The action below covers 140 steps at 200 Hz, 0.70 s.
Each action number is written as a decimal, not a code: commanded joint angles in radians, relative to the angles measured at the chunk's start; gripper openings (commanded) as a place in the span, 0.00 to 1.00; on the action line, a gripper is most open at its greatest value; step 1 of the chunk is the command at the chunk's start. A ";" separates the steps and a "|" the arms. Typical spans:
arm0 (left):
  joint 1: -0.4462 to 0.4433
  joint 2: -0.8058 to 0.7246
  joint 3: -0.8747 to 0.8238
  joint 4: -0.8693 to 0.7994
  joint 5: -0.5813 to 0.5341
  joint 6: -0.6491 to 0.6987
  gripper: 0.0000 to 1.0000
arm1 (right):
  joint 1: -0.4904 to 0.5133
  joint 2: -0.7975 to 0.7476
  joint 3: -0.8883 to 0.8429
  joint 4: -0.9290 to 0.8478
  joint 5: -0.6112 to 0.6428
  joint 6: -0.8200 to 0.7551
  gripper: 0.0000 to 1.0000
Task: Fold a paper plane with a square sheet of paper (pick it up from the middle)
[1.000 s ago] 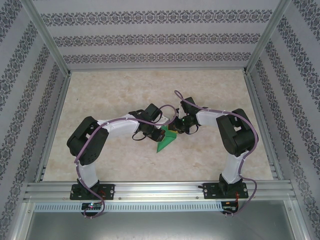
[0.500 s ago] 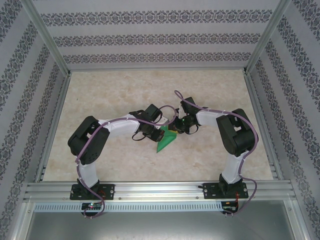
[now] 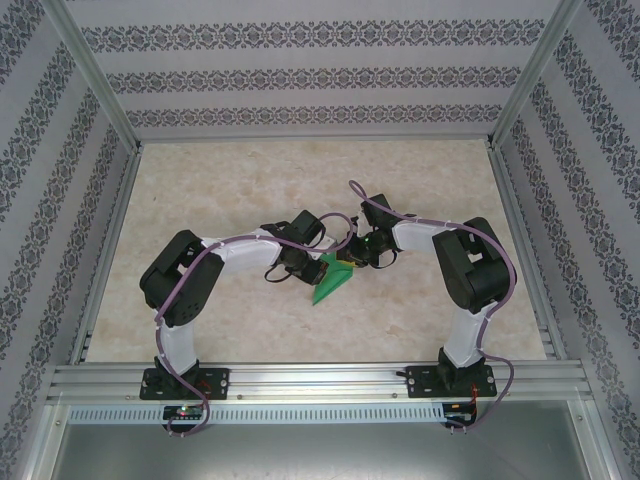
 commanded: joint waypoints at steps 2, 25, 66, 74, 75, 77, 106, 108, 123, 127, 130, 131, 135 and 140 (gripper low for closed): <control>0.014 0.009 0.021 -0.006 -0.014 -0.003 0.02 | 0.004 0.013 -0.010 0.005 0.013 -0.001 0.21; 0.015 0.014 0.021 -0.002 0.000 -0.003 0.02 | 0.004 0.015 -0.009 0.007 0.014 -0.001 0.21; 0.014 0.023 0.012 -0.013 0.000 -0.006 0.02 | 0.002 0.003 -0.004 0.022 -0.001 0.014 0.22; 0.015 0.021 0.007 -0.012 -0.001 -0.008 0.02 | 0.000 -0.007 -0.006 0.039 -0.013 0.023 0.22; 0.015 0.021 0.006 -0.011 0.000 -0.008 0.02 | -0.001 -0.008 -0.007 0.041 -0.014 0.025 0.22; 0.015 0.021 0.005 -0.011 -0.001 -0.007 0.02 | -0.002 -0.012 -0.008 0.046 -0.017 0.028 0.22; 0.015 0.020 -0.004 -0.013 -0.007 -0.008 0.02 | -0.029 -0.092 -0.026 0.093 -0.032 0.072 0.24; 0.015 0.020 -0.003 -0.013 -0.007 -0.008 0.02 | -0.031 -0.101 -0.028 0.097 -0.029 0.074 0.24; 0.015 0.021 -0.004 -0.013 -0.008 -0.008 0.02 | -0.053 -0.157 -0.053 0.114 -0.023 0.093 0.25; 0.015 0.021 -0.004 -0.013 -0.005 -0.007 0.02 | -0.057 -0.173 -0.059 0.116 -0.021 0.096 0.25; 0.015 0.020 -0.003 -0.013 -0.004 -0.007 0.02 | -0.060 -0.184 -0.067 0.116 -0.017 0.098 0.25; 0.016 0.021 -0.003 -0.014 -0.004 -0.007 0.02 | -0.061 -0.188 -0.068 0.116 -0.016 0.098 0.25; 0.015 0.021 -0.003 -0.015 -0.003 -0.006 0.02 | -0.065 -0.204 -0.077 0.115 -0.011 0.099 0.25; 0.015 0.021 -0.003 -0.015 -0.003 -0.006 0.02 | -0.069 -0.220 -0.087 0.111 -0.003 0.101 0.25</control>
